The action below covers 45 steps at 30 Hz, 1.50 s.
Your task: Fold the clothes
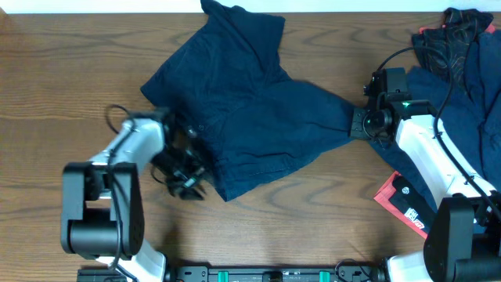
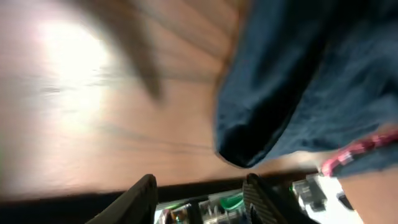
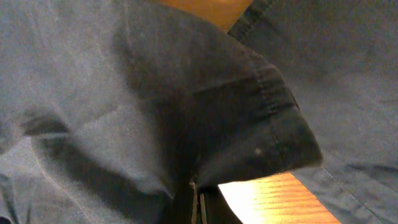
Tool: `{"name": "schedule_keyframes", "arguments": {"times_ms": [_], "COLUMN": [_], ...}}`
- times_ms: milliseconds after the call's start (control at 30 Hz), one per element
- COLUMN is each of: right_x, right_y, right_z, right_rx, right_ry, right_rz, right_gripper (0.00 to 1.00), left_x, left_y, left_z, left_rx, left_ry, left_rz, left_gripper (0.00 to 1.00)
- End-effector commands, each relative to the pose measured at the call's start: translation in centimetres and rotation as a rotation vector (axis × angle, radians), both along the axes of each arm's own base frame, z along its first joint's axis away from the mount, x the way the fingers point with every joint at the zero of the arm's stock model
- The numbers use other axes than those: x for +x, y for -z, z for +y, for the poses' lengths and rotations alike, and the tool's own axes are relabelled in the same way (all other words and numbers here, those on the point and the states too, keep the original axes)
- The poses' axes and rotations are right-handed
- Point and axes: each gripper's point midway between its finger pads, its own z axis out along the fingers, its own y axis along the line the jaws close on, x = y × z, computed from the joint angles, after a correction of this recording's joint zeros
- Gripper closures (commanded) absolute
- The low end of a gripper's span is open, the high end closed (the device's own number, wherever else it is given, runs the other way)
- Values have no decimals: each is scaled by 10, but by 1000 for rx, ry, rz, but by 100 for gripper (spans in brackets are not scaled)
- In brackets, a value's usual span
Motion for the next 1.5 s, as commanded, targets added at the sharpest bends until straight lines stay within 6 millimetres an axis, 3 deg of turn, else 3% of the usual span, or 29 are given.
{"name": "schedule_keyframes", "arguments": {"times_ms": [0,100,233,367,533,700,733,767,833,867,967,1133,1333,1467], "right_x": [0,0,0,0,0,-2,-2,-3,-3,-3,-4,-5,-5,-6], "right_y": [-8,-8,-8,-8,-8,-7,-7,-7,-6,-6,-6,-6,-6,-5], "right_z": [4,3,3,3,3,2,2,2,2,2,2,2,2,-1], "right_rx": [11,10,7,7,7,6,6,6,6,6,6,5,4,-10], "right_ry": [-4,-3,-1,-1,-1,-2,-2,-2,-2,-2,-2,-1,-2,2], "right_rz": [-19,-19,-19,-19,-19,-11,-9,-7,-5,-5,-3,2,4,8], "right_gripper": [99,99,99,99,99,99,99,99,99,99,99,99,99,99], "left_x": [-11,-10,-4,-2,-18,-23,-22,-20,-17,-15,-4,9,-7,-8], "left_y": [-11,0,-3,-22,-39,-49,-49,-49,-47,-47,-44,-26,8,15], "left_z": [-35,-37,-32,-33,-28,-22,-18,-15,-12,-13,-18,-37,-51,-55], "left_rx": [-203,-192,-158,-120,45,262,314,373,439,457,474,457,494,493], "left_ry": [-51,-96,-98,-68,-76,-235,-288,-365,-496,-554,-675,-670,-709,-718], "left_rz": [2,-44,-142,-248,-296,-353,-366,-374,-372,-365,-376,-354,-146,-113], "left_gripper": [55,56,56,56,56,55,52,39,14,11,10,10,12,13]}}
